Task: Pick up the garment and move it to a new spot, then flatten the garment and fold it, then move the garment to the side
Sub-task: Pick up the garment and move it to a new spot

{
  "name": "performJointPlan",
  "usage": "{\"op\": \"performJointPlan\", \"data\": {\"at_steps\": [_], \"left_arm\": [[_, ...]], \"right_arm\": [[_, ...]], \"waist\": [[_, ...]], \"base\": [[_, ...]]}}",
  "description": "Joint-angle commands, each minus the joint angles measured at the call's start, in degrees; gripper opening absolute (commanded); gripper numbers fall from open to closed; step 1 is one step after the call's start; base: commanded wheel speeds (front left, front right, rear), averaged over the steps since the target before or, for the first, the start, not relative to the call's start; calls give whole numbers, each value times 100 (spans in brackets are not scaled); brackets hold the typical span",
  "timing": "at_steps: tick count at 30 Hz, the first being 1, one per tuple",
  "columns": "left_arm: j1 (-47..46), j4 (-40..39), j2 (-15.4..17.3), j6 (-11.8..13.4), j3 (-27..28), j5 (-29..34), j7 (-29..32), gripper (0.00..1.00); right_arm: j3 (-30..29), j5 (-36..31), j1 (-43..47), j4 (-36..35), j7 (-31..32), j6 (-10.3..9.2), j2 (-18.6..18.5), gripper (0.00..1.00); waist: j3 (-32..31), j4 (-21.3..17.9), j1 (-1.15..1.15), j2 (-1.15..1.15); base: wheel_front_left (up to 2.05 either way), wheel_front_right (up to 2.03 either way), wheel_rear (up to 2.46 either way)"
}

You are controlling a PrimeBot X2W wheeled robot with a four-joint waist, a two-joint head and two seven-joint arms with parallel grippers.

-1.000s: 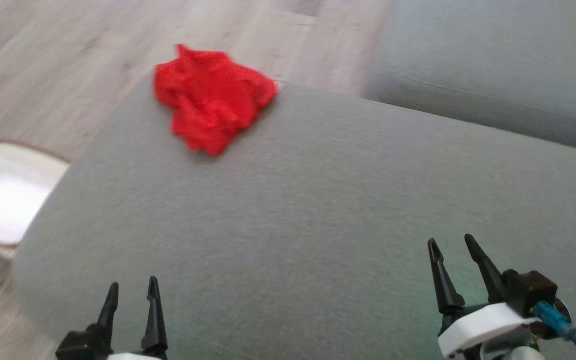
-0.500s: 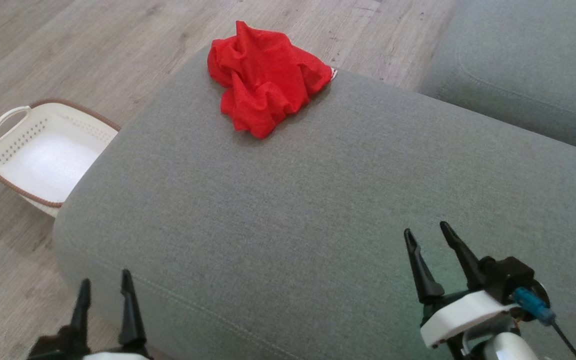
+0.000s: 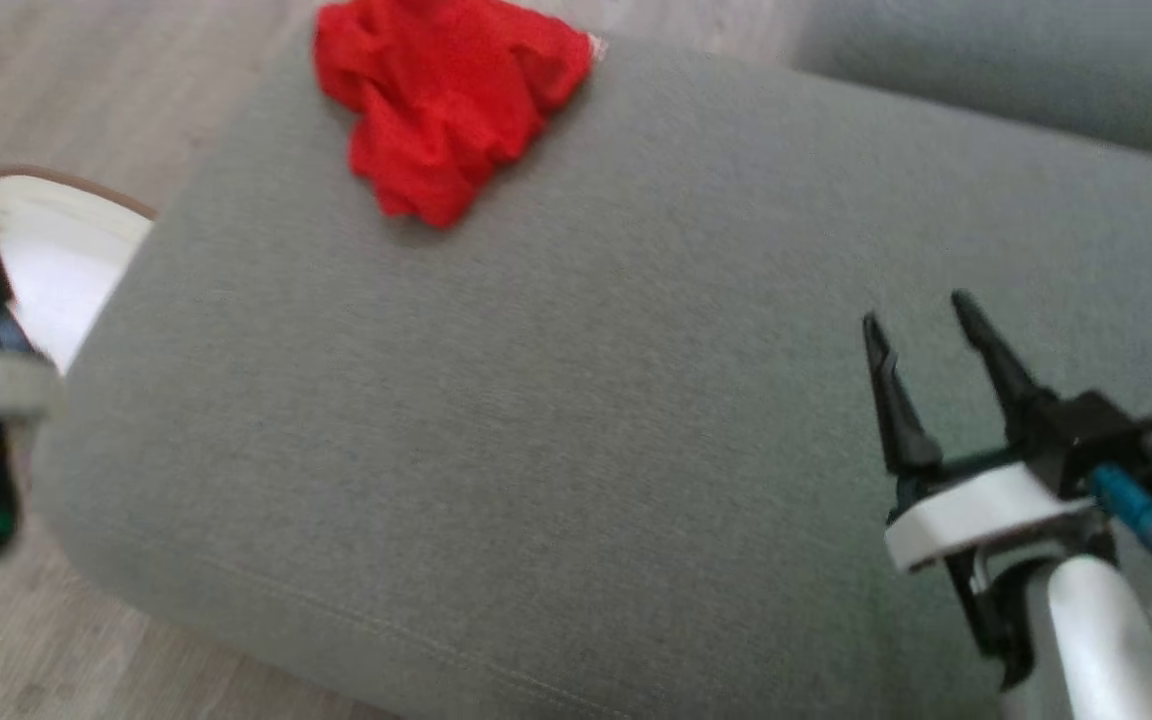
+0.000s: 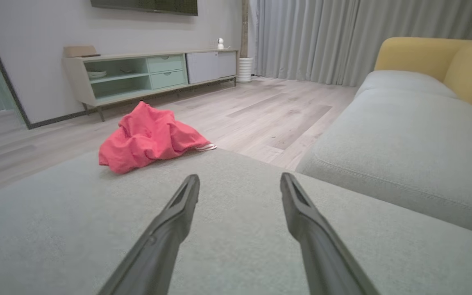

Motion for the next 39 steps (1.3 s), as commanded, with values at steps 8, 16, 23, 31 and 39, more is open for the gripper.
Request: {"op": "performJointPlan", "data": {"at_steps": [8, 16, 23, 31, 39], "left_arm": [[-2414, 1178, 525, -577, 63, -7, 758, 100], [-3657, 2781, 209, -972, -285, -116, 1234, 100], [-4122, 3999, 158, -1100, -415, -172, 1621, 100], [-4422, 4766, 30, -1316, -458, -219, 1450, 83], [-4825, 5212, 64, -1557, -567, -1, 770, 0]], "right_arm": [[29, -411, -641, -954, 425, -4, -27, 100], [37, -593, -758, -1627, 670, -4, -27, 100], [-34, -613, -782, -1999, 717, -4, -27, 100], [-127, -580, -830, -2027, 626, -4, -27, 100], [-132, -425, -922, -1748, 452, -4, -27, 100]], "waist": [[1420, -1172, -1, 0], [2406, -1674, -1, 0], [3048, -1884, -1, 0], [3283, -1924, -1, 0], [2946, -1936, -1, 0]], "base": [[0, 0, 0], [0, 0, 0], [0, 0, 0], [0, 0, 0], [0, 0, 0]]}}
